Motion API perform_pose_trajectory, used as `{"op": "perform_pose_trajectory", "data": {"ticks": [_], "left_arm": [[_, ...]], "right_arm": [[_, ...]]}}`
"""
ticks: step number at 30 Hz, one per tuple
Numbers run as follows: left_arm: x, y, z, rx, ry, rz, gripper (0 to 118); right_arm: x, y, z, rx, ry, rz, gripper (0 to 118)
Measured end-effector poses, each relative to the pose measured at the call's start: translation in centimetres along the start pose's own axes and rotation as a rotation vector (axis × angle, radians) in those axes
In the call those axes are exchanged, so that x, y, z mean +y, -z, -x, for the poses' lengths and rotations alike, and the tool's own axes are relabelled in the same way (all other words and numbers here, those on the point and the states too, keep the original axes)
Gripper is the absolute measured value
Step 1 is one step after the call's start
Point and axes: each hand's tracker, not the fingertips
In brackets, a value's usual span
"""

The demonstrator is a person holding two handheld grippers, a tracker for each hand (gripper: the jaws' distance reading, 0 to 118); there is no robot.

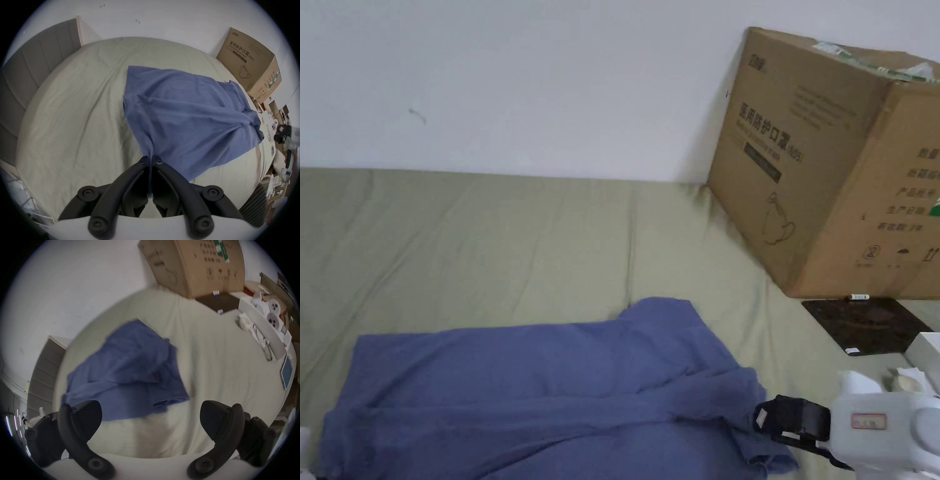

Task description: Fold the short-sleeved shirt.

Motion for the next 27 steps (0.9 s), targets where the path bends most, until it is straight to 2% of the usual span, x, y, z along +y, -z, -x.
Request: {"op": "perform_pose_trajectory", "data": {"ticks": [4,7,9,10,11,12,13,14,15,18,24,27], "left_arm": [[0.5,-0.2,0.5,0.027,0.022,0.01,2],[0.5,0.4,1.3,0.018,-0.006,0.051,2],[0.4,0.7,1.5,0.021,-0.013,0.07,2],[0.4,0.9,1.6,0.025,-0.009,0.074,2],[0.4,0.9,1.8,0.027,-0.005,0.077,2],[0.5,0.8,2.0,0.027,-0.003,0.077,2],[0.5,0.5,1.9,0.02,-0.001,0.078,2],[0.6,0.3,2.0,0.015,0.0,0.076,2],[0.6,0.1,2.0,0.013,0.004,0.074,2],[0.8,-1.1,1.9,0.001,0.022,0.066,2],[0.3,-4.8,2.5,-0.029,0.074,0.062,2],[-1.2,-6.7,3.4,-0.054,0.123,0.111,2]], "right_arm": [[2.2,5.7,-1.9,-0.143,-0.042,0.124,117],[2.6,8.2,-1.9,-0.061,-0.056,0.188,103],[2.5,9.3,-1.9,-0.078,-0.041,0.24,64],[2.2,9.1,-1.5,-0.186,-0.093,0.228,49],[2.0,8.6,-1.2,-0.24,-0.143,0.189,29],[2.0,7.6,-1.3,-0.161,-0.163,0.146,11],[2.1,6.8,-1.3,-0.166,-0.184,0.133,4],[1.8,6.0,-1.1,-0.154,-0.193,0.132,4],[1.8,5.2,-1.3,-0.095,-0.181,0.14,4],[1.1,2.4,-1.3,-0.131,-0.233,0.126,4],[-1.7,-3.9,-1.9,-0.097,-0.252,0.132,4],[-4.5,-6.1,-2.9,-0.099,-0.255,0.196,4]]}}
